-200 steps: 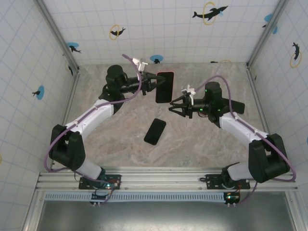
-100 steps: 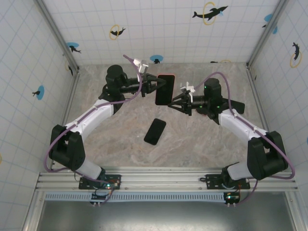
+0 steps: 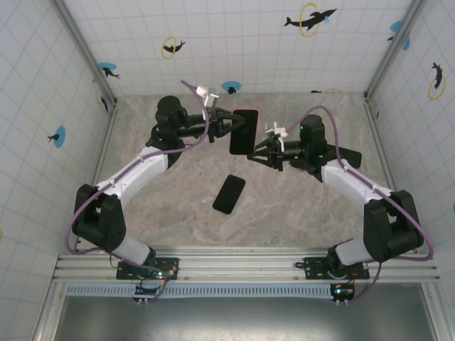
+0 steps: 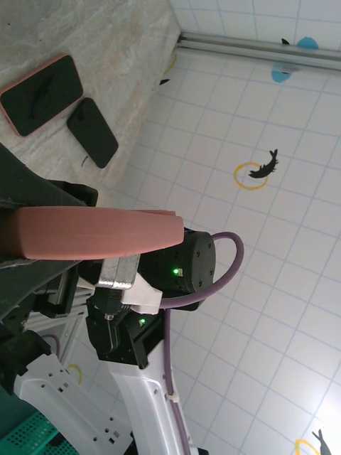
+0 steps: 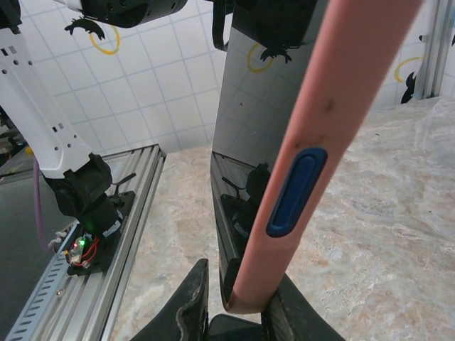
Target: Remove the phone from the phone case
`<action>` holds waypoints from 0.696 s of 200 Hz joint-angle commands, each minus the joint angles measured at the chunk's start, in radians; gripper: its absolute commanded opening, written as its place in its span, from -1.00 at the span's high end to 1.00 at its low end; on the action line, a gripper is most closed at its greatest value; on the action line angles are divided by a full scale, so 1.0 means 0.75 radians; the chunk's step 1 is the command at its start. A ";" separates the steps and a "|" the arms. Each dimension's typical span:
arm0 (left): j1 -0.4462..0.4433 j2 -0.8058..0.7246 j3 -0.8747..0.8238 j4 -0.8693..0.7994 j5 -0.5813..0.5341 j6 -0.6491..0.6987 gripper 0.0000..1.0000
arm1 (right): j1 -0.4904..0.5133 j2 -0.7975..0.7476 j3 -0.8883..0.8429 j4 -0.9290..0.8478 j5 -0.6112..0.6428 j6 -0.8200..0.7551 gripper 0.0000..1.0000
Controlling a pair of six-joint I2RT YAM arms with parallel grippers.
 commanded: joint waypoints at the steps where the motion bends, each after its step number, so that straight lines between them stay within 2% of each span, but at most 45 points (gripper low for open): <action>1: 0.009 -0.036 0.013 0.107 0.006 -0.011 1.00 | 0.012 0.016 0.056 -0.014 -0.046 -0.034 0.58; 139: 0.009 -0.017 0.021 0.130 0.021 -0.052 1.00 | 0.004 0.035 0.070 -0.031 -0.047 -0.097 0.61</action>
